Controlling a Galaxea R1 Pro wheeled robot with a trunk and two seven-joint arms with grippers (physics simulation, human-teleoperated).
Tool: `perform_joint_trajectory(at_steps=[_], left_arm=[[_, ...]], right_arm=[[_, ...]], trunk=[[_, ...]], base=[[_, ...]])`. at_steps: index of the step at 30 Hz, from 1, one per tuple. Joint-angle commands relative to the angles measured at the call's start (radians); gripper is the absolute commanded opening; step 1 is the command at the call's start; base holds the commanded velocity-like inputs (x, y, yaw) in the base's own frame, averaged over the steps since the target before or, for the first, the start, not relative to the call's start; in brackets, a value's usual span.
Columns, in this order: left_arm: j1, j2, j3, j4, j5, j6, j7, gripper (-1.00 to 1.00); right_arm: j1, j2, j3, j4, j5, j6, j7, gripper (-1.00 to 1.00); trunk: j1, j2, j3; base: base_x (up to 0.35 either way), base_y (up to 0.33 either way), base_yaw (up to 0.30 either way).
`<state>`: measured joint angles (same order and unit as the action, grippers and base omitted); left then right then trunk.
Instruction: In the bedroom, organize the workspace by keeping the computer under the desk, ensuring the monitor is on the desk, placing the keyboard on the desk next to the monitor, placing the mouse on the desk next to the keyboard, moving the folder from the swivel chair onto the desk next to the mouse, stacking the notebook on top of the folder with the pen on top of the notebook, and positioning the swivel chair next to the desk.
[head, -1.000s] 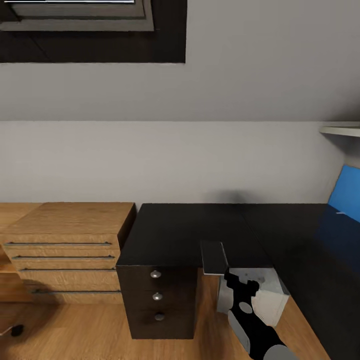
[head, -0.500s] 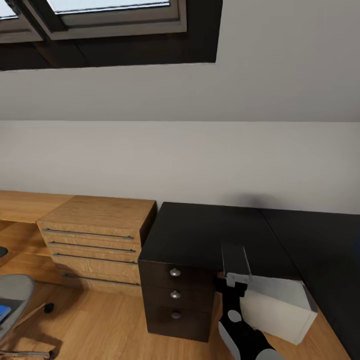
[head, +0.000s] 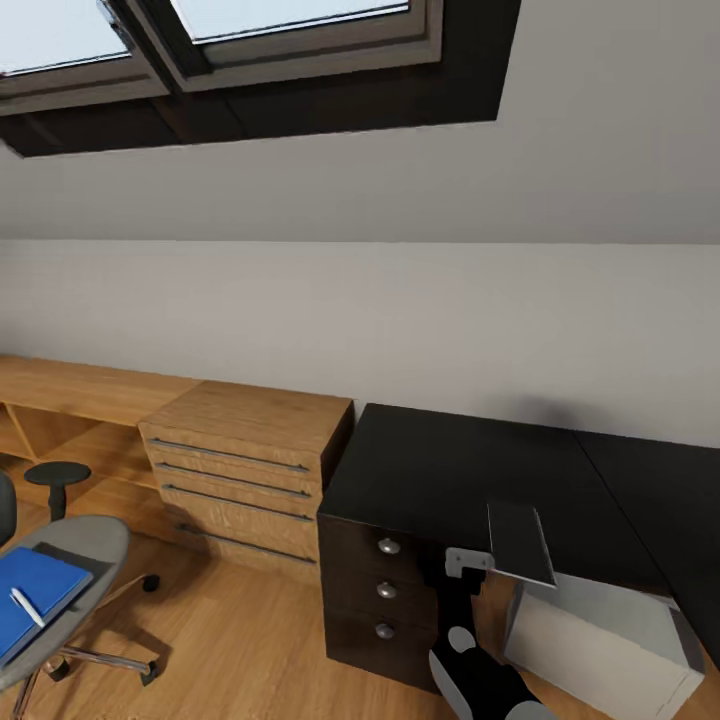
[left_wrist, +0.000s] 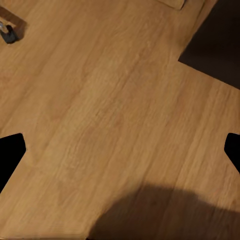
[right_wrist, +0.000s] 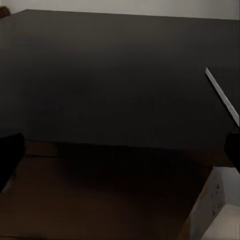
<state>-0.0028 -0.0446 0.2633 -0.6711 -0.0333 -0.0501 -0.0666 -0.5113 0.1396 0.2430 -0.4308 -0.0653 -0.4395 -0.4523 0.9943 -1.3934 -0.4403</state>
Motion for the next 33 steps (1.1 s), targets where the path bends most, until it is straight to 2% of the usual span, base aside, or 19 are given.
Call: perform_joint_trajectory(at_steps=[1, 12, 33], left_arm=[[0.0, -0.001, 0.007, 0.0, -0.004, -0.002, -0.007, 1.0], [0.0, -0.001, 0.007, 0.001, -0.002, -0.001, -0.007, 1.0], [0.0, -0.001, 0.007, 0.003, -0.003, 0.0, -0.007, 1.0]], right_arm=[[-0.001, 0.0, 0.01, 0.001, -0.007, -0.003, -0.007, 1.0], [-0.001, 0.004, 0.036, 0.032, -0.007, -0.005, -0.006, 1.0], [-0.001, 0.005, 0.048, 0.046, -0.007, -0.007, -0.006, 1.0]], trunk=[[0.0, -0.001, -0.001], [0.0, -0.001, -0.001], [0.0, -0.001, -0.001]], base=[[0.0, 0.0, 0.282], [0.0, 0.0, 0.282], [0.0, 0.0, 0.282]])
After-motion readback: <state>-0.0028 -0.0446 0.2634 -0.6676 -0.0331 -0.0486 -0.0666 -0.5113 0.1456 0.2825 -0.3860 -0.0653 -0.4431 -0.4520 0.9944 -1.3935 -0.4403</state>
